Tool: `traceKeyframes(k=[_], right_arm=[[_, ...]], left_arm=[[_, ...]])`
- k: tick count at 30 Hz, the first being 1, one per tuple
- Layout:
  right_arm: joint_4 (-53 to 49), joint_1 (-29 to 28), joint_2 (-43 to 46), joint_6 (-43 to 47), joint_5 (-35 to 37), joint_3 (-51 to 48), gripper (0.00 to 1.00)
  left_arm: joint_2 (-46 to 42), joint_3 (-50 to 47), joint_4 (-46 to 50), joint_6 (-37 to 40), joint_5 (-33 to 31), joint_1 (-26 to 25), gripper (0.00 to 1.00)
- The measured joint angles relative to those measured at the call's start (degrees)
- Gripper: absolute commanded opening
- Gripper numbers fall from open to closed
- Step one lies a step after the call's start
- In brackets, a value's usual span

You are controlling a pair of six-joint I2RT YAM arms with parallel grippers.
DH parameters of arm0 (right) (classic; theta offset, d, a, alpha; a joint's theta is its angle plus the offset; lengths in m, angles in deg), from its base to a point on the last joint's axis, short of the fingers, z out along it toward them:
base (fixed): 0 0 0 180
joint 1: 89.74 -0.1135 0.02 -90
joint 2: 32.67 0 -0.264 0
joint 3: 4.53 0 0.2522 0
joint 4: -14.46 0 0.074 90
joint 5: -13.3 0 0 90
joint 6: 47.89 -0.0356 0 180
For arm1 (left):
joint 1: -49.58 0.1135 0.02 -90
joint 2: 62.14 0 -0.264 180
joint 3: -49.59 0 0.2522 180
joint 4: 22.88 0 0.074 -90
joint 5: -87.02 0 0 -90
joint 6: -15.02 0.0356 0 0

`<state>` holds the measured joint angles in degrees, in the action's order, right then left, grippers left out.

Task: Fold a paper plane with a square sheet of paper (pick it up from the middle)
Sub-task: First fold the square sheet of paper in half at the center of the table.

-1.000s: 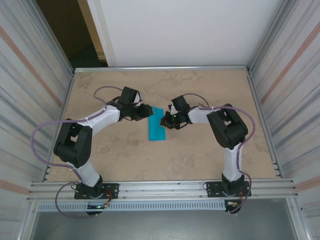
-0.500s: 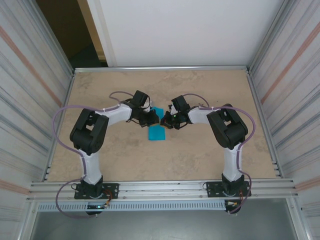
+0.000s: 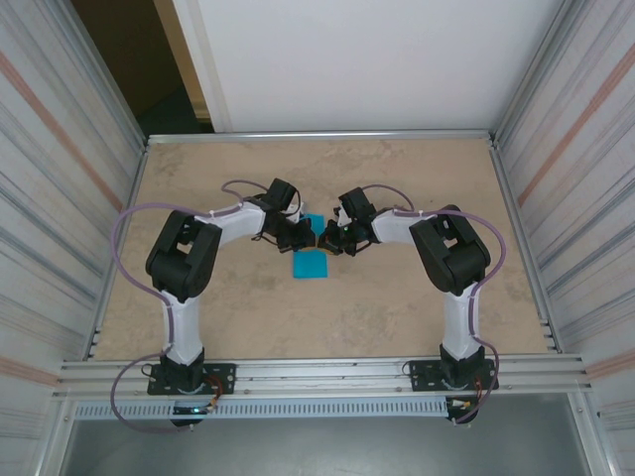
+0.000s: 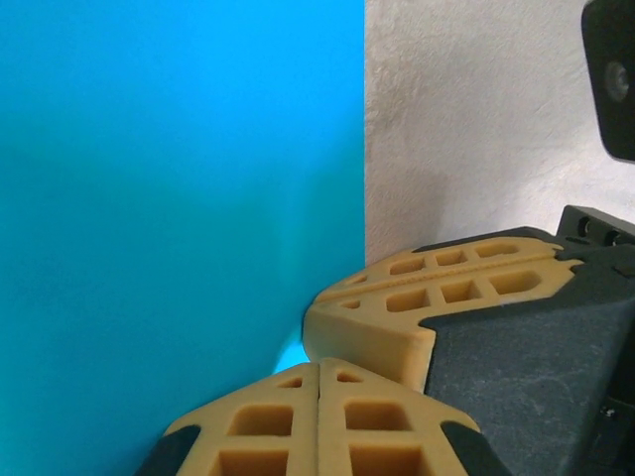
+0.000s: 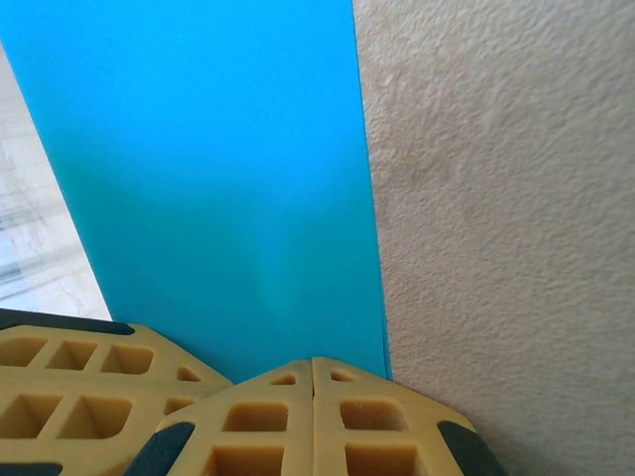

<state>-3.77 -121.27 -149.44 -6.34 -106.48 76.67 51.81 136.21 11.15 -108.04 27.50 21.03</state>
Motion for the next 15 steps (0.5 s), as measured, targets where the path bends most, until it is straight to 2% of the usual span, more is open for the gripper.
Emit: traceKeyframes(k=[7, 15], right_arm=[[-2.32, 0.00, -0.66, 1.11, 0.00, 1.53, 0.01], [-3.61, 0.46, -0.96, 3.04, -0.09, 2.19, 0.01]], left_arm=[[1.29, 0.00, 1.51, 2.54, 0.26, 1.42, 0.00], [1.33, -2.03, 0.83, 5.25, 2.71, 5.88, 0.00]])
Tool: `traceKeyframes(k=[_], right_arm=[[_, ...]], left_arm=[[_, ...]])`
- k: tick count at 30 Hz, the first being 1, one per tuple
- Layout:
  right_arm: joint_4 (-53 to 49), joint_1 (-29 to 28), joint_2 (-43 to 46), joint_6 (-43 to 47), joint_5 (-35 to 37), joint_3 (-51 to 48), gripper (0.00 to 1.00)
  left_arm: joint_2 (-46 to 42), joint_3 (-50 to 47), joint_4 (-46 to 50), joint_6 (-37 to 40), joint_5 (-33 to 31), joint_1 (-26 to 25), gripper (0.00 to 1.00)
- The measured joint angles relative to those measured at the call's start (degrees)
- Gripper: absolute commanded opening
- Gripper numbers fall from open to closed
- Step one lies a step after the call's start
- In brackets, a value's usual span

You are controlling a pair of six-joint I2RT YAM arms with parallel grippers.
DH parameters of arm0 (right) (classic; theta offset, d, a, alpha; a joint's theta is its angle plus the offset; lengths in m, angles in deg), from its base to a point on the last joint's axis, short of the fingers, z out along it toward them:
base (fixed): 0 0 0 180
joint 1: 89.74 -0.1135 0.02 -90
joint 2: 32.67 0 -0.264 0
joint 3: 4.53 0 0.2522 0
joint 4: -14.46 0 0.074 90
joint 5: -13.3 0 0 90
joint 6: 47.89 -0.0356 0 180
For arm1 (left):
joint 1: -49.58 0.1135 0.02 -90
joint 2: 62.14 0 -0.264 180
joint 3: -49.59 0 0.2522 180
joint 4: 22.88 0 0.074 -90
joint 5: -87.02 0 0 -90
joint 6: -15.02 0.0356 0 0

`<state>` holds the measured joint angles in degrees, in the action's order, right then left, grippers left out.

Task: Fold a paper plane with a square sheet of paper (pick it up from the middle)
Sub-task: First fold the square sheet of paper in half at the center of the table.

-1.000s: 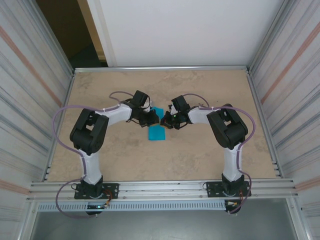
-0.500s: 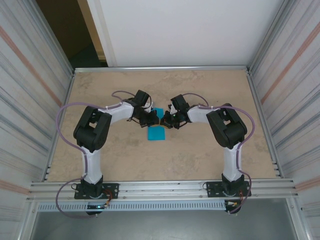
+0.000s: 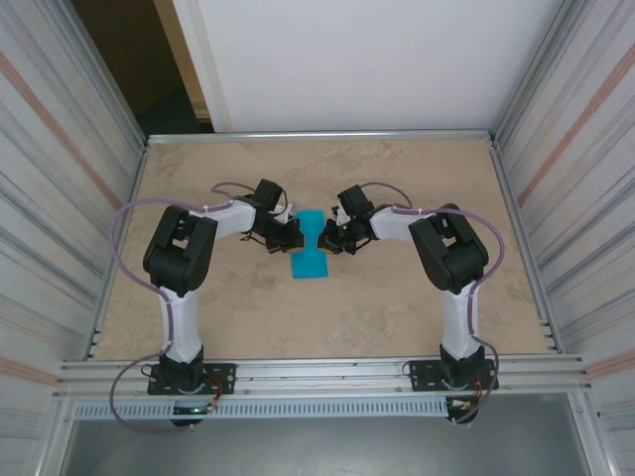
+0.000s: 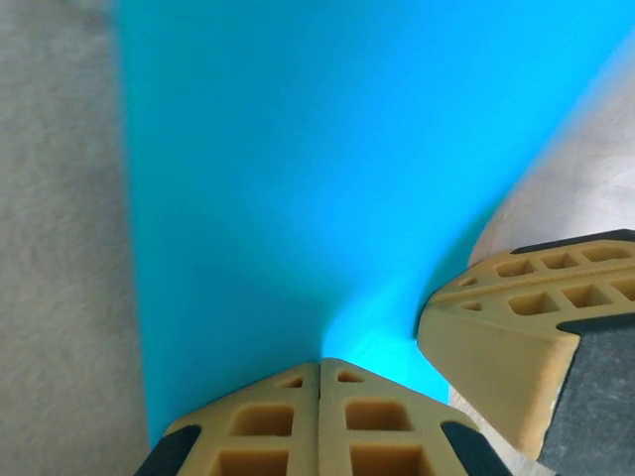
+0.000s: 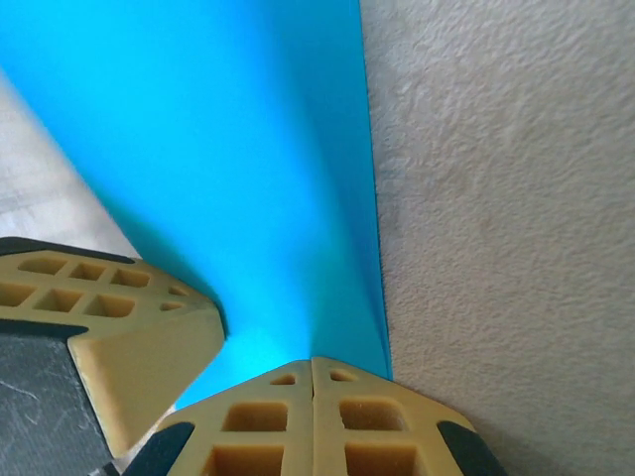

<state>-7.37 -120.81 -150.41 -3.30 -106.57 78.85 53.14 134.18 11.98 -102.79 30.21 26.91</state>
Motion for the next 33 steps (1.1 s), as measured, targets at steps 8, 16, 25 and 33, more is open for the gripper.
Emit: traceKeyframes(k=[8, 16, 25, 33], right_arm=[[-1.05, 0.37, 0.00, 2.16, -0.09, 0.33, 0.00], [-1.66, 0.72, 0.00, 2.60, -0.31, 0.39, 0.00], [-3.56, 1.05, 0.02, 5.11, -0.13, 1.03, 0.00], [-5.60, 1.88, 0.00, 8.17, -0.24, 1.49, 0.00]], left_arm=[[-6.12, -8.83, -1.73, 0.68, 1.38, 8.55, 0.00], [-11.85, -9.49, -6.99, -2.03, 1.90, 4.96, 0.00], [-2.25, -5.97, -15.13, -8.24, 4.52, -3.02, 0.00], [-0.28, -5.53, -14.97, -8.41, 3.91, 0.09, 0.00]])
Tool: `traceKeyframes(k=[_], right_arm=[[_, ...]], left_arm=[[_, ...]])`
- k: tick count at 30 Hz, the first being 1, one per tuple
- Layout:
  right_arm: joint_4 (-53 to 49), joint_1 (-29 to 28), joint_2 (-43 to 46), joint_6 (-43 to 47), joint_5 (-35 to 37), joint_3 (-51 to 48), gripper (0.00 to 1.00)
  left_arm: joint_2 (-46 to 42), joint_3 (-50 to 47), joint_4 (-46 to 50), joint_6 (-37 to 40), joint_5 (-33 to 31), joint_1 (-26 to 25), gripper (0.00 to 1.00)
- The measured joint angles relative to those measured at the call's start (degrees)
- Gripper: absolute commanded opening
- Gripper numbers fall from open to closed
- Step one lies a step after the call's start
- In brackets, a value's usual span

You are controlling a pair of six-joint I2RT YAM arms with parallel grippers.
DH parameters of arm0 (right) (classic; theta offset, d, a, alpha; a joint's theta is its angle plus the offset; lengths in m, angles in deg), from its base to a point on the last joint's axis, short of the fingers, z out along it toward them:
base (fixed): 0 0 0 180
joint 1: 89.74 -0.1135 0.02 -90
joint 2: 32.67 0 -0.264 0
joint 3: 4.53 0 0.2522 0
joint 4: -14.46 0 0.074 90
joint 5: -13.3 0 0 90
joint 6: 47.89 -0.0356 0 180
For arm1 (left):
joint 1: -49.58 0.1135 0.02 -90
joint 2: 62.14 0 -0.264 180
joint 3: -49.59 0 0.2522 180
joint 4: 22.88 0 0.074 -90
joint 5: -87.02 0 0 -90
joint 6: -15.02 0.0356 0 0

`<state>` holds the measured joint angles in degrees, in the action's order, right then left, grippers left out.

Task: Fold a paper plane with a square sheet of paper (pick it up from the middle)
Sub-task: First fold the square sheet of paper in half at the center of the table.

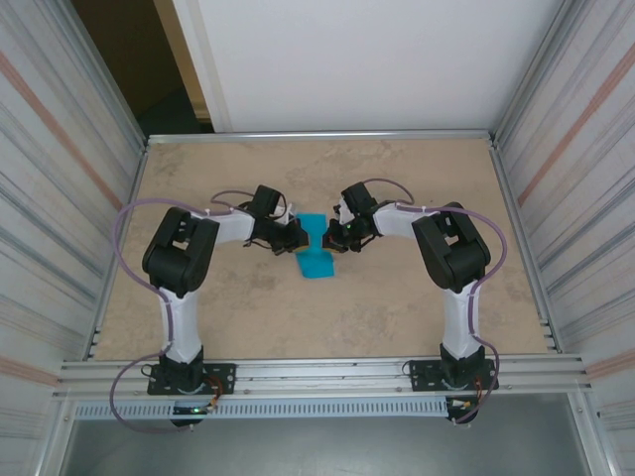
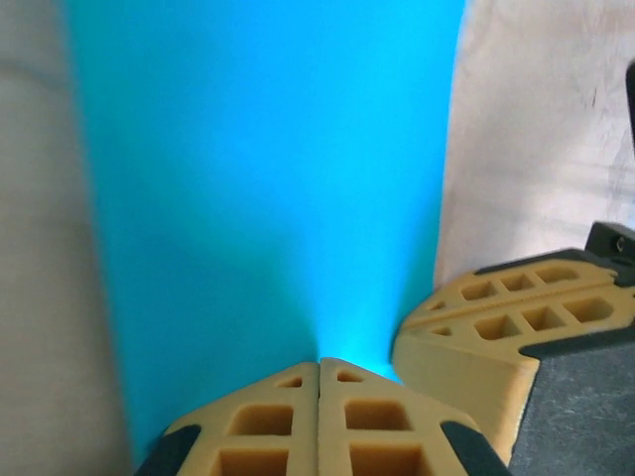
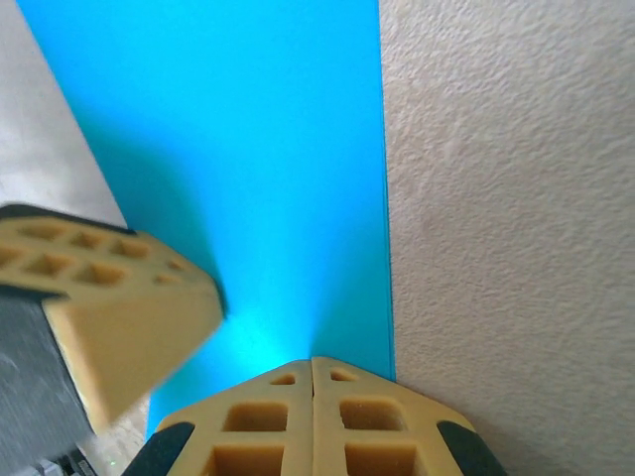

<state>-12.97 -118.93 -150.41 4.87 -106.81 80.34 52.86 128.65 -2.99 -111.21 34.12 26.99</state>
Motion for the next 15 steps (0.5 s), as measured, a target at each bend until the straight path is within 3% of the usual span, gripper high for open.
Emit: traceKeyframes(k=[10, 15], right_arm=[[-2.89, 1.90, 0.24, 3.50, -0.13, 0.39, 0.00], [-3.74, 2.03, 0.11, 3.98, -0.11, 0.81, 0.00]], left_arm=[[-2.32, -1.88, 2.21, 1.92, -0.81, 9.38, 0.00], [-7.96, -2.78, 2.49, 1.90, -2.43, 5.57, 0.00]])
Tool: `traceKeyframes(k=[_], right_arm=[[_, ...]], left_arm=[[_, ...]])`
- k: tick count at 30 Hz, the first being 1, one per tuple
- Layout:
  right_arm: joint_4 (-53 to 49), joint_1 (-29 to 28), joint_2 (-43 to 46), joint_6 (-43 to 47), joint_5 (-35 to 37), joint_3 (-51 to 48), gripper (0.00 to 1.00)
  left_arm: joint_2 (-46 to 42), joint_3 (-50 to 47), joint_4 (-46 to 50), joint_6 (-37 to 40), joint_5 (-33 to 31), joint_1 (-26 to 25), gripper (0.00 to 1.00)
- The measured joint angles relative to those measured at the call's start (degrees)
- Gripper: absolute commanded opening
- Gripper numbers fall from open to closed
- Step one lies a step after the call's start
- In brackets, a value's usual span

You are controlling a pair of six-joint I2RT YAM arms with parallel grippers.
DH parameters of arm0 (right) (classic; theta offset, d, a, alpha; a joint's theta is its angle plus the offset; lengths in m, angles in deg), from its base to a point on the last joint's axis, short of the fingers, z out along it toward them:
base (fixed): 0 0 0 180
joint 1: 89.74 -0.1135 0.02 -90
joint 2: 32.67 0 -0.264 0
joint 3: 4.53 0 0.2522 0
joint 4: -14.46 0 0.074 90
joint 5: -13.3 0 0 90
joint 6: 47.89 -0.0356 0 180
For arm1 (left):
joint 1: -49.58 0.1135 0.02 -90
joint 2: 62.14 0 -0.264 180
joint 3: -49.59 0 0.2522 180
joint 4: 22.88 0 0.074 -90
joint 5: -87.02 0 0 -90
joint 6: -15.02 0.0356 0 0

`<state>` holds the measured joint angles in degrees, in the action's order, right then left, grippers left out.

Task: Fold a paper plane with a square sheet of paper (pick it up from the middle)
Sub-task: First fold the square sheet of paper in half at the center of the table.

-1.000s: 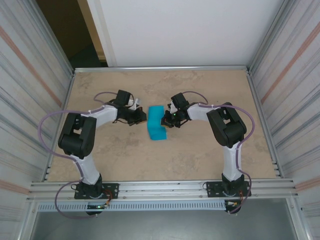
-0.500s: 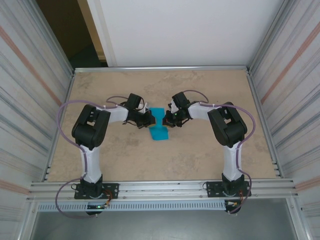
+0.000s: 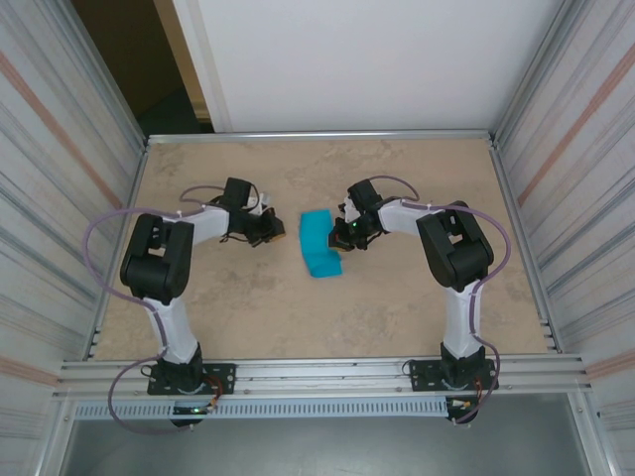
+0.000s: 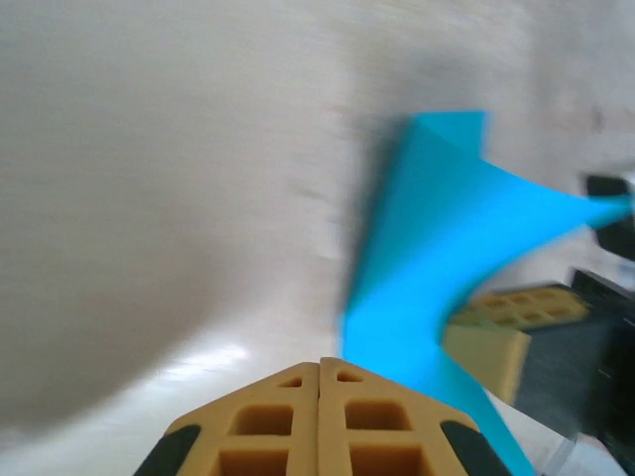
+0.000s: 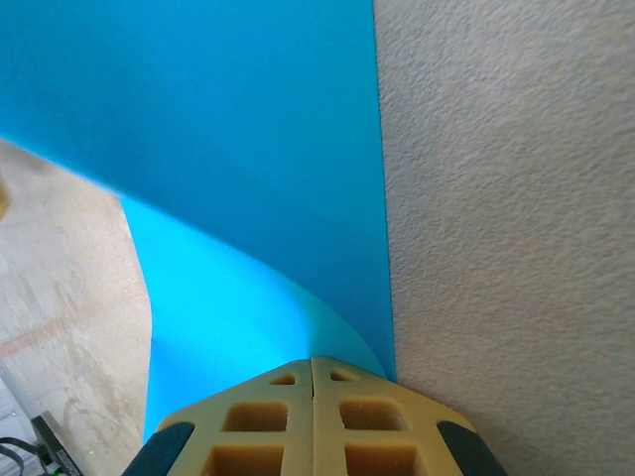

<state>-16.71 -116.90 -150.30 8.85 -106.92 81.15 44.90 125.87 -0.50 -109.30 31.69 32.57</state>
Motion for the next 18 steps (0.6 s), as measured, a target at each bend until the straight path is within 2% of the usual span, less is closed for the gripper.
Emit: traceKeyframes(k=[5, 8, 18], right_arm=[[-0.48, 0.09, -0.11, 0.81, -0.02, 0.33, 0.00], [-0.50, 0.09, -0.11, 0.87, -0.02, 0.31, 0.00], [-0.66, 0.09, -0.11, 0.96, 0.00, 0.37, 0.00]], left_arm=[[0.85, 3.41, -2.16, -0.09, 0.44, -8.41, 0.00], [4.74, 6.34, -2.75, -0.66, 0.85, -10.69, 0.00], [11.47, 9.14, -0.48, -1.27, -0.26, -7.87, 0.00]])
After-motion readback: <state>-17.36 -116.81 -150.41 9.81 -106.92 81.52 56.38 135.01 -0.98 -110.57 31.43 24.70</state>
